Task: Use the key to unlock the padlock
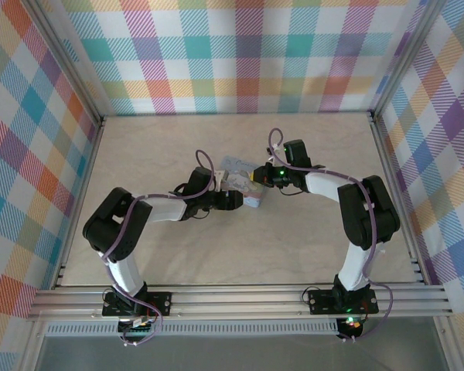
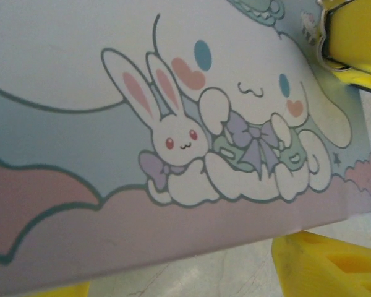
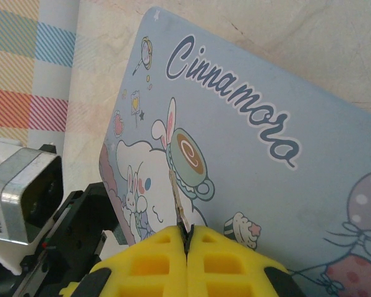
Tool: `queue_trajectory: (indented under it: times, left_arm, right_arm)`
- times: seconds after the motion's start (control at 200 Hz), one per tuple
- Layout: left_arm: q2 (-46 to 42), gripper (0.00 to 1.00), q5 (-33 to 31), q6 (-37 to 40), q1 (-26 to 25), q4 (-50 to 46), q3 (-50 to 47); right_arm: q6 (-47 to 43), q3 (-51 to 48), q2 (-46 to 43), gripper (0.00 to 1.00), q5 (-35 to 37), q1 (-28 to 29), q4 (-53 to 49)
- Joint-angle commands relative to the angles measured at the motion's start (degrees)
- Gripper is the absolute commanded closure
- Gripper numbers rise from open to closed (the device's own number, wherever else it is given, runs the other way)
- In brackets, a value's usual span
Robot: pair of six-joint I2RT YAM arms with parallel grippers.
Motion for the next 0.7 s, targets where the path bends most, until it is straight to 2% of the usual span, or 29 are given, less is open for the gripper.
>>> queue_trajectory:
  times: [0.0, 0.36, 0.695]
  left_arm:
    - [1.27, 0.27, 0.05, 1.75, -0.79, 2.91, -0.77]
    - [1.22, 0.34, -7.8, 6.99, -3.1, 3.37, -1.45]
    - [3.54, 0.43, -8.57, 7.35, -4.41, 2.5, 1.18]
  right_arm:
    - [-1.36, 0.55, 2.28, 0.98, 1.1, 0.39, -2.44]
    - [-1.36, 0.64, 2.26, 0.98, 1.19, 0.38, -2.81]
    - [-1.28, 0.55, 2.23, 0.98, 1.33, 0.34, -2.75]
